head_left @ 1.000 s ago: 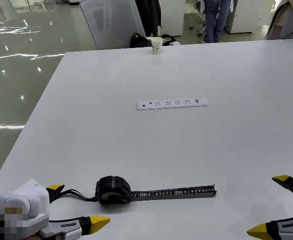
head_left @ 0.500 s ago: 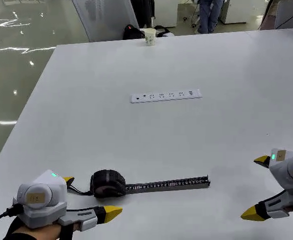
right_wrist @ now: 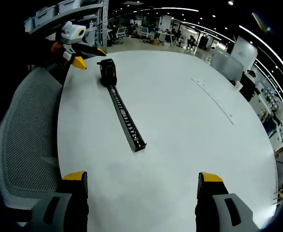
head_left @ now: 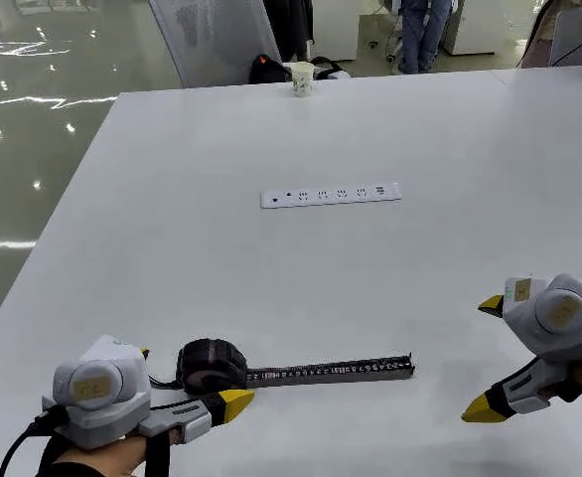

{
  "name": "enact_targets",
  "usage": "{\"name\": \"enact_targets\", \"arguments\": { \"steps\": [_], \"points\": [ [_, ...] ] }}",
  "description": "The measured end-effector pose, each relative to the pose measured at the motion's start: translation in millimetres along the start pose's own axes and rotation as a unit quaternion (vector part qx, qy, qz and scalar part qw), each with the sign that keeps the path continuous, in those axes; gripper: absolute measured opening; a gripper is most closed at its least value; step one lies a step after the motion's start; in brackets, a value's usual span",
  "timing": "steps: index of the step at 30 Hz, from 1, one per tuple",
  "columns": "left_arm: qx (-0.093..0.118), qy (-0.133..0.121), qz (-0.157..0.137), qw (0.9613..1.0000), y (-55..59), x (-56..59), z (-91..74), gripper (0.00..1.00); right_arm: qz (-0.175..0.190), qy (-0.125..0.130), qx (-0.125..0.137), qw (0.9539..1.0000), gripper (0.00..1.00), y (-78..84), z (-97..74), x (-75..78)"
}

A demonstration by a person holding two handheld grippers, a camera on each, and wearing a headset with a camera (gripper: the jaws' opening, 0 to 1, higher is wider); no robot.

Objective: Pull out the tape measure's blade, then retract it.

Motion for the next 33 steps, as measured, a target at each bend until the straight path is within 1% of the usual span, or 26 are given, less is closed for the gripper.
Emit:
{"name": "enact_targets", "arguments": {
  "steps": [2, 3, 6, 8, 10, 12, 13, 16, 19, 22, 24, 25, 26, 31, 33],
  "points": [
    [0.004, -0.012, -0.001, 0.9999, -2.0, -1.0, 1.5, 0.99, -0.003, -0.004, -0.001, 1.0000, 0.94, -0.7, 1.0, 1.6],
    [0.008, -0.020, -0.006, 0.9998, -2.9, -1.3, 2.7, 0.99, -0.006, -0.005, -0.002, 1.0000, 0.94, -1.3, 1.7, 2.8],
    [0.004, -0.028, -0.016, 0.9995, -0.6, 0.2, 7.5, 0.99, -0.009, -0.008, -0.001, 0.9999, 0.94, -3.9, 3.8, 6.2],
    [0.003, -0.028, -0.020, 0.9994, 0.9, 3.1, 9.8, 0.99, -0.010, -0.011, 0.000, 0.9999, 0.94, -6.0, 5.9, 8.5],
    [0.008, -0.029, -0.018, 0.9994, 0.9, 6.2, 11.4, 0.99, -0.012, -0.016, 0.001, 0.9998, 0.94, -8.7, 8.6, 10.8],
    [0.012, -0.027, -0.017, 0.9994, 1.3, 8.2, 13.8, 0.99, -0.009, -0.030, 0.010, 0.9995, 0.95, -12.0, 10.7, 10.6],
    [0.013, -0.022, -0.020, 0.9995, 1.6, 10.5, 15.8, 0.99, -0.012, -0.035, 0.011, 0.9992, 0.95, -14.0, 12.1, 10.3],
    [0.006, -0.014, -0.026, 0.9996, 3.2, 15.2, 20.0, 0.99, -0.027, -0.041, 0.010, 0.9988, 0.93, -18.3, 15.9, 7.5],
    [0.009, -0.018, -0.021, 0.9996, 4.1, 18.1, 22.3, 0.99, -0.033, -0.048, 0.011, 0.9982, 0.91, -20.8, 20.3, 7.3],
    [0.018, -0.030, -0.014, 0.9993, 2.3, 19.2, 22.9, 0.99, -0.037, -0.054, 0.003, 0.9978, 0.90, -21.4, 26.4, 8.1],
    [0.026, -0.039, -0.007, 0.9989, 0.2, 19.1, 23.5, 0.99, -0.044, -0.059, -0.003, 0.9973, 0.88, -21.4, 30.5, 8.5],
    [0.035, -0.041, -0.002, 0.9985, -1.6, 19.1, 24.2, 0.99, -0.050, -0.063, -0.007, 0.9967, 0.86, -22.0, 32.8, 8.1],
    [0.038, -0.040, -0.001, 0.9985, -2.5, 19.6, 24.6, 0.99, -0.052, -0.065, -0.008, 0.9965, 0.85, -22.6, 34.3, 7.8],
    [0.041, -0.042, -0.005, 0.9983, -4.1, 21.3, 28.3, 0.99, -0.058, -0.076, -0.010, 0.9954, 0.82, -28.3, 42.2, 6.5],
    [0.042, -0.044, -0.013, 0.9981, -4.0, 21.3, 29.2, 0.99, -0.059, -0.080, -0.010, 0.9950, 0.81, -31.0, 45.3, 5.9]
  ]
}}
Point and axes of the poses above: the centre of the closed fingertips' face, and the gripper's own axes: z roughly forward along the fingers, x roughly to its right, y roughly out of its underside, the point moved 9 cm from there along -z, roughly backward along the fingers
